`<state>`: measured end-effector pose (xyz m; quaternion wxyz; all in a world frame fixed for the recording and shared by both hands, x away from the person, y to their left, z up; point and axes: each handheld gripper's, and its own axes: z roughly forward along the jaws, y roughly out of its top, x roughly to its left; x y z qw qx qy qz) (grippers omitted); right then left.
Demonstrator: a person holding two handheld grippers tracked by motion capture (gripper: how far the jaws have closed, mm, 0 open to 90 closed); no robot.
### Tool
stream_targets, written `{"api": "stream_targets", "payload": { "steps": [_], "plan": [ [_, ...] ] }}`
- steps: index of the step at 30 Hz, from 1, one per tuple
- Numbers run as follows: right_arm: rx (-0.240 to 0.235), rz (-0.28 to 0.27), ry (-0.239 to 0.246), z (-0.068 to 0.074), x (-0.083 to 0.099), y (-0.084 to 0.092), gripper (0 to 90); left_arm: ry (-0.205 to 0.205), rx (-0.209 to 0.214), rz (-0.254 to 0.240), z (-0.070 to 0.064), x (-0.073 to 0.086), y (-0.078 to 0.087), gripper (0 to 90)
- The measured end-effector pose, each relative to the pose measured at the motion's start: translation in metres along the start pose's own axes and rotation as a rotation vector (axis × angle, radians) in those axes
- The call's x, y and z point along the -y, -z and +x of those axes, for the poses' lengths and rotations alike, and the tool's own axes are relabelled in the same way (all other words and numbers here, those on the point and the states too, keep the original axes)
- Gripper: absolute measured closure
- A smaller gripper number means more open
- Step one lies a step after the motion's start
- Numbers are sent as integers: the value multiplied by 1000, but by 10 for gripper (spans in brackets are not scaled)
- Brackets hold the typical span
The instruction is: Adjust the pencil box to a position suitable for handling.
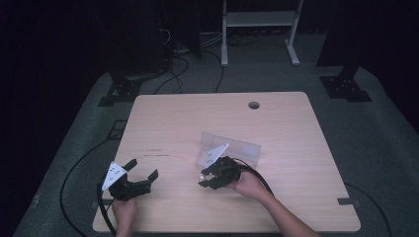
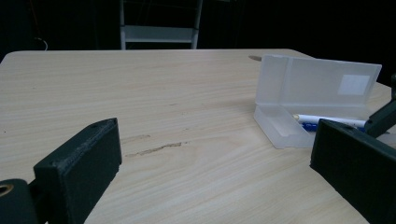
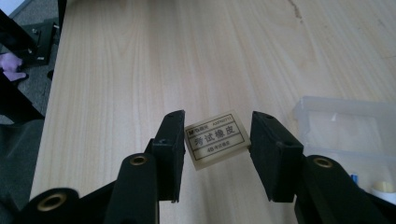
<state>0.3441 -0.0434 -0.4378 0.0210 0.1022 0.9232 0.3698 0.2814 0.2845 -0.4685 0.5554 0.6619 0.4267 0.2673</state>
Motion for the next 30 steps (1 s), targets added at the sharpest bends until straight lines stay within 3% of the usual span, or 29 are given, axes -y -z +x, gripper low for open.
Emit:
{"api": "stream_targets", "payload": {
  "steps": [6,30],
  "plan": [
    [10,-24,-8,-6,-5,5,558,1,0,1,0,0,0,11],
    [58,-34,-14,-24,-24,22,558,-6,2,0,0,0,-1,11]
  ]
}}
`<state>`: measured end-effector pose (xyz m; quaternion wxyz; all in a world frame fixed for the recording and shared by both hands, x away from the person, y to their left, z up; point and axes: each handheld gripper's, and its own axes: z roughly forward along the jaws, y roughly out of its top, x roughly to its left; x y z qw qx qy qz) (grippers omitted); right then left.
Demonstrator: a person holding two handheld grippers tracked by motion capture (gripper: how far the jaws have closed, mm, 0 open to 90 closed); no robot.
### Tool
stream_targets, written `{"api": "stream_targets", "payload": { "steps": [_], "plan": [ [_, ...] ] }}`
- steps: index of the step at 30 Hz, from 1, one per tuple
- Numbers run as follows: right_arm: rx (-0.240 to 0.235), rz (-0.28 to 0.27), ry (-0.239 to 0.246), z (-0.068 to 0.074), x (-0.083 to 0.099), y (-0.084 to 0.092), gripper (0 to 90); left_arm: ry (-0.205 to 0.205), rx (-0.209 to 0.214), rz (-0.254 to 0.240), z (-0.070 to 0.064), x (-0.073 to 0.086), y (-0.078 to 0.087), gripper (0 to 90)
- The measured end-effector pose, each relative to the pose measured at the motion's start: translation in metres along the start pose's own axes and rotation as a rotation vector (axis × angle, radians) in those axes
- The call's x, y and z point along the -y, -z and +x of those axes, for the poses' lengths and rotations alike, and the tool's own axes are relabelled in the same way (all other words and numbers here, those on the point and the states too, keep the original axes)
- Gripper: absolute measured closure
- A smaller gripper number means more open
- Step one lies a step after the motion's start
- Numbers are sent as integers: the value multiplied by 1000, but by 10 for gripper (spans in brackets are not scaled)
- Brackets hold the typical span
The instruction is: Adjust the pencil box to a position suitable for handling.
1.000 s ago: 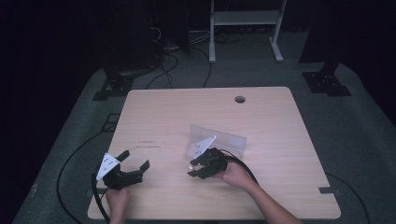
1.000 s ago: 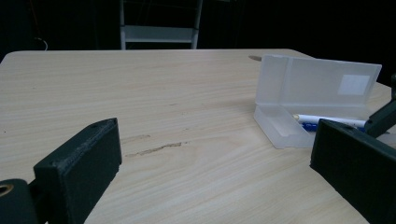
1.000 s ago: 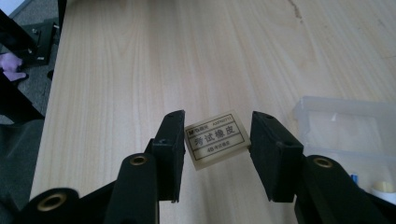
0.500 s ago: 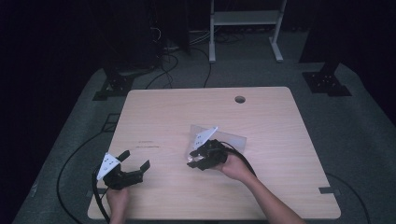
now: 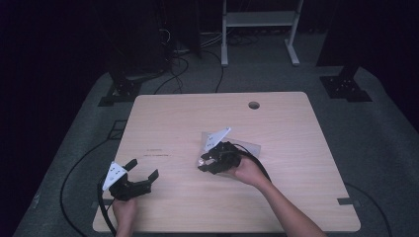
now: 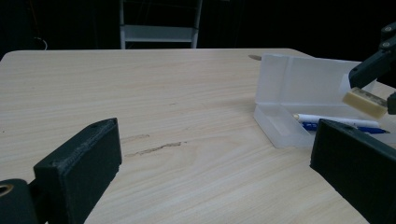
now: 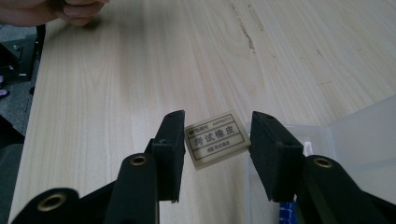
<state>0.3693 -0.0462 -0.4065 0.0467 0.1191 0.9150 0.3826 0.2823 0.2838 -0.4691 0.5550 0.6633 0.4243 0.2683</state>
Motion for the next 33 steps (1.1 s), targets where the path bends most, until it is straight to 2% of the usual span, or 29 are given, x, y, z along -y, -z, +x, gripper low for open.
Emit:
{"api": "stream_targets", "payload": {
  "steps": [4,20,21,30,33],
  "plan": [
    [11,-8,3,-4,-4,3,558,-2,-1,0,0,0,0,11],
    [39,-8,-51,-21,-2,-2,557,4,1,-3,-1,0,0,11],
    [45,-4,-63,-22,-2,-3,558,3,-1,-2,-1,0,0,11],
    [66,20,-77,-29,-1,-13,558,5,1,-4,-1,-1,0,11],
    [67,28,-101,-32,-1,-20,558,5,1,-7,-1,-1,0,11]
  ]
}}
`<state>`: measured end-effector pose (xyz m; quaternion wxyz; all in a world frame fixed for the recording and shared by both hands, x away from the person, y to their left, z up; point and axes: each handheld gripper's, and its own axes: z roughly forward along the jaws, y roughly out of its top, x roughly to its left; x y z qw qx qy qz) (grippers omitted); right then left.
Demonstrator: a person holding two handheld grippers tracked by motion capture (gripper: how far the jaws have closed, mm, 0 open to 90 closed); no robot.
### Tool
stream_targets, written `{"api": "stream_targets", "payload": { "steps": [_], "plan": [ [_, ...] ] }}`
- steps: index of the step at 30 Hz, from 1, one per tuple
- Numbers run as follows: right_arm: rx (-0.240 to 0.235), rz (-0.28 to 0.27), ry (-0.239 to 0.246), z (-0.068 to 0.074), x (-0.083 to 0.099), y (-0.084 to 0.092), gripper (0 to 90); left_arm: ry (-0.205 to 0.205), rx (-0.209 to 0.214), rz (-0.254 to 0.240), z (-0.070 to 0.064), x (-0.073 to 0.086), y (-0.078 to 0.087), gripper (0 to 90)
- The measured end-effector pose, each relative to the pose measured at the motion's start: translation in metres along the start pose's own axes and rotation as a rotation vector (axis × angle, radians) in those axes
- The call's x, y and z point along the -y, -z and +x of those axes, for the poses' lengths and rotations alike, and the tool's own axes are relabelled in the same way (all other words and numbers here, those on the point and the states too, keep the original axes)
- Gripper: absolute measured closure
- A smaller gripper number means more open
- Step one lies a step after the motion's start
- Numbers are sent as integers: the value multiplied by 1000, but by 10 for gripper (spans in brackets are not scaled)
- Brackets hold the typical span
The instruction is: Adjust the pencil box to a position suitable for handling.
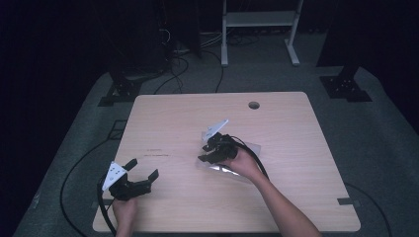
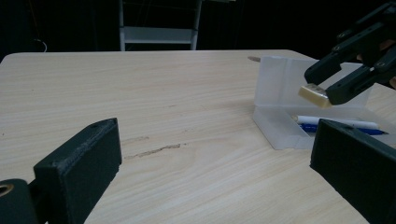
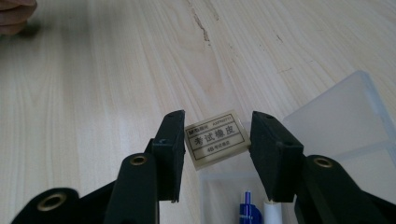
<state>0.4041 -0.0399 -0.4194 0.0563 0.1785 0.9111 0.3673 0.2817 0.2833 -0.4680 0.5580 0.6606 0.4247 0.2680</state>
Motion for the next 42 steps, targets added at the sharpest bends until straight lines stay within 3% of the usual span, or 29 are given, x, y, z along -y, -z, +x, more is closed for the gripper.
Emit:
{"api": "stream_targets", "payload": {
  "steps": [21,42],
  "plan": [
    [26,31,-42,-13,5,-23,558,2,0,-1,0,0,0,11],
    [31,65,-74,-17,13,-38,557,2,-2,0,0,0,0,11]
  ]
}}
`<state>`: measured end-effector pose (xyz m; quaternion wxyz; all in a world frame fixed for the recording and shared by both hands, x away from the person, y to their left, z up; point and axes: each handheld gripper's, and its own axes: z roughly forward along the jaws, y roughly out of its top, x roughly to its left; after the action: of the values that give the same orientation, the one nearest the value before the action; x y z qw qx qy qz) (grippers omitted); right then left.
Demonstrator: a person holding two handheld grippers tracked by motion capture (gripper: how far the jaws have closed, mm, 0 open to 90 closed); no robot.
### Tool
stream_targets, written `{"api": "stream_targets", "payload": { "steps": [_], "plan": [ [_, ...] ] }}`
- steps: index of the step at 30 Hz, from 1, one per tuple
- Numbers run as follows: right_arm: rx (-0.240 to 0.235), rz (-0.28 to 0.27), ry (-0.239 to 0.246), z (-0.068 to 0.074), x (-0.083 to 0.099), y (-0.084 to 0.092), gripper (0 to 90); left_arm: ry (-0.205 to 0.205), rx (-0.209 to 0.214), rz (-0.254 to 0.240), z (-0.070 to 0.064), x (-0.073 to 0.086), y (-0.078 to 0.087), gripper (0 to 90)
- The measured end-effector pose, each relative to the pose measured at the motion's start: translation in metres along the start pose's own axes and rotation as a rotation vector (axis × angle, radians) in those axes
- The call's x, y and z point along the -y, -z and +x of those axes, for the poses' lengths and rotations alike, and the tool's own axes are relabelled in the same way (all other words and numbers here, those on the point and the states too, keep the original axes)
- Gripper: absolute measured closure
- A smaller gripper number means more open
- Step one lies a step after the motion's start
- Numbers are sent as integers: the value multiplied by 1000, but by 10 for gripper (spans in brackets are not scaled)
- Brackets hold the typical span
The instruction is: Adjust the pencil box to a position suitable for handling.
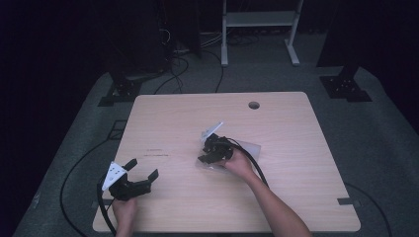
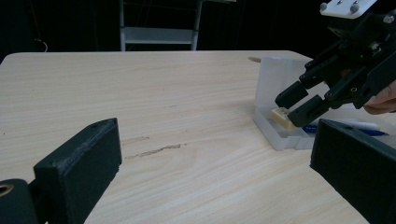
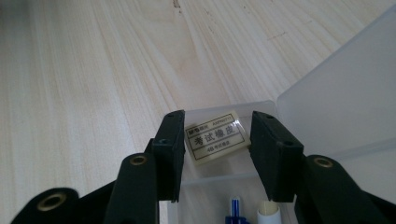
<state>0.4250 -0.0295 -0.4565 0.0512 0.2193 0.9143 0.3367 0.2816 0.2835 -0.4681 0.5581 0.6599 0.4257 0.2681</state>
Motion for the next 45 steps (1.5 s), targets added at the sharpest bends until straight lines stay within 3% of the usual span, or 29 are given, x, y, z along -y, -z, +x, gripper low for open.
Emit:
{"api": "stream_targets", "payload": {
  "steps": [24,39,45],
  "plan": [
    [-14,2,-28,-3,4,-7,552,-2,1,1,-1,0,-1,11],
    [-26,-3,-22,-3,6,-11,541,0,0,-2,0,1,0,11],
    [-38,-20,-46,-3,7,-10,506,-4,0,4,0,1,-1,11]
  ]
}}
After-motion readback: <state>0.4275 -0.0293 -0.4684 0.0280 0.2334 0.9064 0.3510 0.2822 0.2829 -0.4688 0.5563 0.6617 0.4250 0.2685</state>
